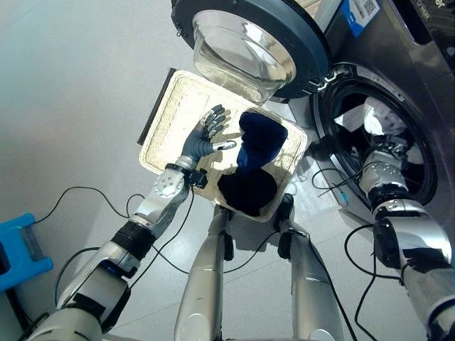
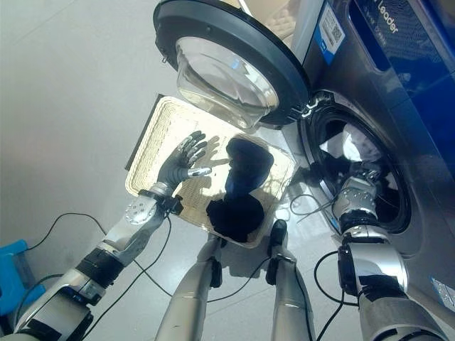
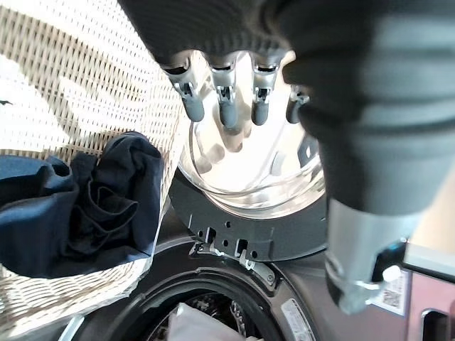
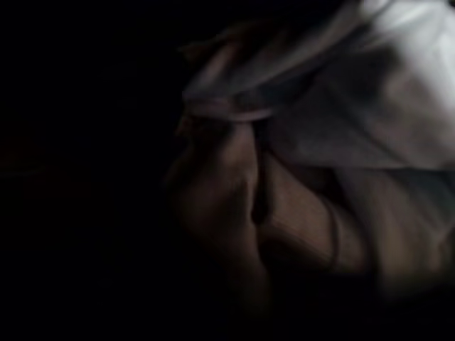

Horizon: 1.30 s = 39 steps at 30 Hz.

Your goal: Put the clothes into the washing machine.

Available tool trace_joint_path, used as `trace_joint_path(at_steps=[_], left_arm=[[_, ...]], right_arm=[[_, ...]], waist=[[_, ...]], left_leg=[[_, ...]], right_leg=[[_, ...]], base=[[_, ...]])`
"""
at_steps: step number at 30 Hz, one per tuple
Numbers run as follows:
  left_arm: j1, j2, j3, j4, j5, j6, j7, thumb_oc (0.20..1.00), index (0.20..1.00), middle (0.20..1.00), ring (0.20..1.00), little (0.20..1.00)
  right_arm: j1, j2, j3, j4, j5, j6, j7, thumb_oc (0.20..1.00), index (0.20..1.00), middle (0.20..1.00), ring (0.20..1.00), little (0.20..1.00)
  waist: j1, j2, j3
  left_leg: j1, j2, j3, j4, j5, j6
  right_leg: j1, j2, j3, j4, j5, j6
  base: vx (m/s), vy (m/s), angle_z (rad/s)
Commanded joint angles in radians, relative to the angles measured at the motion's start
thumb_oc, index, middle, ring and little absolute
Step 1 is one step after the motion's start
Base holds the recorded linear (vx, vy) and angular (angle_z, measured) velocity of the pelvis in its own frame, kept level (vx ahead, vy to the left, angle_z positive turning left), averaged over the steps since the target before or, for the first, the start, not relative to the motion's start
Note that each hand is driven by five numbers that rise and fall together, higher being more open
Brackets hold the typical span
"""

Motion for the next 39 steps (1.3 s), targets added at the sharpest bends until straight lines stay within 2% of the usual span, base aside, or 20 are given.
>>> trace_joint_path(at_steps=[1, 2, 4, 7, 8, 12, 14, 16, 17, 20, 21, 25, 26, 28, 29, 31, 32, 34, 35, 39], left_arm=[[0.006, -0.017, 0.002, -0.087, -0.027, -0.036, -0.015, 1.0, 1.0, 1.0, 1.0, 1.0], [0.004, -0.015, 0.002, -0.088, -0.027, -0.036, -0.015, 1.0, 1.0, 1.0, 1.0, 1.0], [0.006, -0.008, -0.009, -0.103, -0.035, -0.033, -0.006, 1.0, 1.0, 1.0, 1.0, 1.0], [0.001, -0.009, -0.016, -0.11, -0.035, -0.04, -0.002, 1.0, 1.0, 1.0, 1.0, 1.0], [-0.005, -0.004, -0.023, -0.118, -0.03, -0.05, 0.006, 1.0, 1.0, 1.0, 1.0, 1.0], [-0.012, -0.012, -0.027, -0.127, -0.022, -0.055, 0.011, 1.0, 1.0, 1.0, 1.0, 1.0], [-0.012, -0.016, -0.031, -0.121, -0.022, -0.056, 0.01, 1.0, 1.0, 1.0, 1.0, 1.0], [-0.028, -0.026, -0.046, -0.116, -0.011, -0.044, 0.028, 1.0, 1.0, 1.0, 1.0, 1.0], [-0.034, -0.028, -0.051, -0.113, -0.008, -0.038, 0.034, 1.0, 1.0, 1.0, 1.0, 1.0], [-0.037, -0.031, -0.051, -0.102, -0.006, -0.037, 0.031, 1.0, 1.0, 1.0, 1.0, 1.0], [-0.042, -0.031, -0.061, -0.094, -0.002, -0.039, 0.034, 1.0, 1.0, 1.0, 1.0, 1.0], [-0.064, -0.035, -0.077, -0.07, 0.029, 0.001, 0.072, 1.0, 1.0, 1.0, 1.0, 1.0], [-0.068, -0.031, -0.084, -0.054, 0.04, 0.016, 0.076, 1.0, 1.0, 1.0, 1.0, 1.0], [-0.076, -0.029, -0.092, -0.045, 0.05, 0.038, 0.09, 1.0, 1.0, 1.0, 1.0, 1.0], [-0.086, -0.024, -0.101, -0.033, 0.058, 0.052, 0.112, 1.0, 1.0, 1.0, 1.0, 1.0], [-0.09, -0.022, -0.102, -0.027, 0.054, 0.058, 0.128, 1.0, 1.0, 1.0, 1.0, 1.0], [-0.091, -0.023, -0.1, -0.025, 0.058, 0.064, 0.135, 1.0, 1.0, 1.0, 1.0, 1.0], [-0.101, -0.016, -0.1, 0.002, 0.087, 0.086, 0.148, 1.0, 1.0, 1.0, 1.0, 1.0], [-0.101, -0.016, -0.1, 0.002, 0.087, 0.086, 0.148, 1.0, 1.0, 1.0, 1.0, 1.0], [-0.114, -0.005, -0.114, 0.026, 0.12, 0.131, 0.133, 1.0, 1.0, 1.0, 1.0, 1.0]], right_arm=[[-0.048, -0.099, -0.038, -0.214, 0.005, -0.246, -0.056, 0.2, 0.2, 0.2, 0.2, 0.2], [-0.048, -0.098, -0.037, -0.222, 0.005, -0.255, -0.061, 0.2, 0.2, 0.2, 0.2, 0.2], [-0.061, -0.109, -0.057, -0.252, 0.005, -0.356, -0.127, 0.2, 0.2, 0.2, 0.2, 0.2], [-0.078, -0.12, -0.065, -0.264, 0.005, -0.429, -0.154, 0.2, 0.2, 0.2, 0.2, 0.2], [-0.089, -0.135, -0.069, -0.268, 0.005, -0.472, -0.165, 0.2, 0.2, 0.2, 0.2, 0.2], [-0.087, -0.135, -0.091, -0.269, 0.005, -0.507, -0.196, 0.2, 0.2, 0.2, 0.2, 0.2], [-0.081, -0.135, -0.094, -0.258, 0.005, -0.491, -0.208, 0.2, 0.2, 0.2, 0.2, 0.2], [-0.079, -0.128, -0.083, -0.213, 0.005, -0.417, -0.233, 0.2, 0.2, 0.2, 0.2, 0.2], [-0.076, -0.124, -0.075, -0.202, 0.005, -0.387, -0.233, 1.0, 1.0, 1.0, 1.0, 1.0], [-0.066, -0.117, -0.072, -0.197, 0.005, -0.348, -0.255, 1.0, 1.0, 1.0, 1.0, 1.0], [-0.062, -0.107, -0.064, -0.183, 0.005, -0.301, -0.233, 1.0, 1.0, 1.0, 1.0, 1.0], [-0.057, -0.092, -0.023, -0.131, 0.005, -0.208, -0.228, 1.0, 1.0, 1.0, 1.0, 1.0], [-0.052, -0.099, -0.001, -0.088, 0.005, -0.154, -0.24, 1.0, 1.0, 1.0, 1.0, 1.0], [-0.057, -0.107, 0.02, -0.049, 0.005, -0.105, -0.247, 1.0, 1.0, 1.0, 1.0, 1.0], [-0.068, -0.118, 0.053, -0.009, 0.005, -0.052, -0.252, 1.0, 1.0, 1.0, 1.0, 1.0], [-0.073, -0.128, 0.071, 0.017, -0.008, -0.024, -0.258, 1.0, 1.0, 1.0, 1.0, 1.0], [-0.076, -0.13, 0.075, 0.022, -0.027, -0.014, -0.273, 1.0, 1.0, 1.0, 1.0, 1.0], [-0.076, -0.135, 0.093, 0.044, -0.155, 0.062, -0.332, 1.0, 1.0, 1.0, 1.0, 1.0], [-0.076, -0.135, 0.093, 0.044, -0.155, 0.062, -0.332, 1.0, 1.0, 1.0, 1.0, 1.0], [-0.08, -0.155, 0.13, 0.094, -0.322, 0.192, -0.363, 1.0, 1.0, 1.0, 1.0, 1.0]], waist=[[-0.012, 0.039, -0.026], [-0.012, 0.039, -0.026], [-0.012, 0.039, -0.026], [-0.011, 0.04, -0.026], [-0.012, 0.042, -0.026], [-0.012, 0.048, -0.026], [-0.013, 0.048, -0.026], [-0.014, 0.052, -0.026], [-0.014, 0.054, -0.026], [-0.016, 0.056, -0.026], [-0.016, 0.059, -0.026], [-0.019, 0.06, -0.026], [-0.019, 0.061, -0.026], [-0.018, 0.061, -0.026], [-0.018, 0.061, -0.026], [-0.017, 0.062, -0.026], [-0.017, 0.062, -0.026], [-0.017, 0.059, -0.026], [-0.017, 0.059, -0.026], [-0.016, 0.053, -0.026]], left_leg=[[-0.013, -0.081, 0.025, 0.091, -0.125, -0.003], [-0.02, -0.081, 0.025, 0.09, -0.119, -0.002], [-0.013, -0.079, 0.025, 0.091, -0.126, -0.001], [-0.018, -0.079, 0.026, 0.097, -0.128, 0.0], [-0.027, -0.078, 0.029, 0.099, -0.122, 0.001], [-0.035, -0.078, 0.031, 0.112, -0.126, 0.001], [-0.028, -0.079, 0.032, 0.116, -0.136, -0.001], [-0.036, -0.08, 0.036, 0.121, -0.131, 0.001], [-0.032, -0.081, 0.038, 0.125, -0.138, 0.0], [-0.032, -0.081, 0.038, 0.125, -0.137, -0.001], [-0.037, -0.081, 0.039, 0.121, -0.129, 0.0], [-0.029, -0.08, 0.046, 0.114, -0.132, -0.003], [-0.026, -0.08, 0.046, 0.111, -0.133, -0.003], [-0.026, -0.079, 0.047, 0.108, -0.131, -0.003], [-0.025, -0.079, 0.05, 0.103, -0.128, -0.003], [-0.025, -0.079, 0.051, 0.101, -0.127, -0.002], [-0.025, -0.079, 0.051, 0.1, -0.126, -0.002], [-0.026, -0.079, 0.052, 0.099, -0.125, -0.001], [-0.026, -0.079, 0.052, 0.099, -0.125, -0.001], [-0.024, -0.076, 0.056, 0.099, -0.125, 0.001]], right_leg=[[0.019, -0.03, -0.104, -0.032, 0.08, 0.108], [0.014, -0.03, -0.105, -0.034, 0.087, 0.105], [0.018, -0.033, -0.105, -0.024, 0.079, 0.109], [0.014, -0.037, -0.107, -0.018, 0.078, 0.108], [0.006, -0.04, -0.112, -0.017, 0.085, 0.105], [-0.002, -0.047, -0.114, -0.008, 0.085, 0.104], [0.004, -0.049, -0.112, -0.003, 0.076, 0.107], [-0.003, -0.052, -0.114, -0.002, 0.08, 0.103], [-0.001, -0.053, -0.112, 0.002, 0.073, 0.105], [-0.002, -0.054, -0.111, 0.004, 0.072, 0.106], [-0.007, -0.053, -0.111, -0.001, 0.079, 0.102], [-0.001, -0.053, -0.111, -0.004, 0.073, 0.105], [0.0, -0.052, -0.109, -0.006, 0.072, 0.105], [0.001, -0.051, -0.11, -0.009, 0.073, 0.105], [0.0, -0.048, -0.111, -0.014, 0.076, 0.105], [0.0, -0.048, -0.111, -0.014, 0.075, 0.105], [0.0, -0.047, -0.112, -0.014, 0.075, 0.105], [-0.002, -0.045, -0.112, -0.016, 0.077, 0.105], [-0.002, -0.045, -0.112, -0.016, 0.077, 0.105], [0.0, -0.044, -0.114, -0.017, 0.079, 0.105]], base=[[0.0, -0.033, 0.03], [0.03, -0.049, 0.04], [0.02, -0.039, 0.06], [0.0, -0.012, 0.02], [0.0, 0.0, 0.0], [0.01, 0.0, 0.01], [0.02, 0.001, 0.01], [0.0, 0.011, 0.02], [0.0, 0.0, 0.0], [0.0, 0.0, 0.0], [0.0, 0.0, 0.0], [-0.01, 0.015, 0.01], [0.0, 0.0, 0.0], [0.0, 0.0, 0.0], [0.0, 0.0, 0.0], [0.0, 0.0, 0.0], [0.0, 0.0, 0.0], [0.0, 0.0, 0.0], [0.0, 0.0, 0.0], [0.0, 0.0, 0.0]])
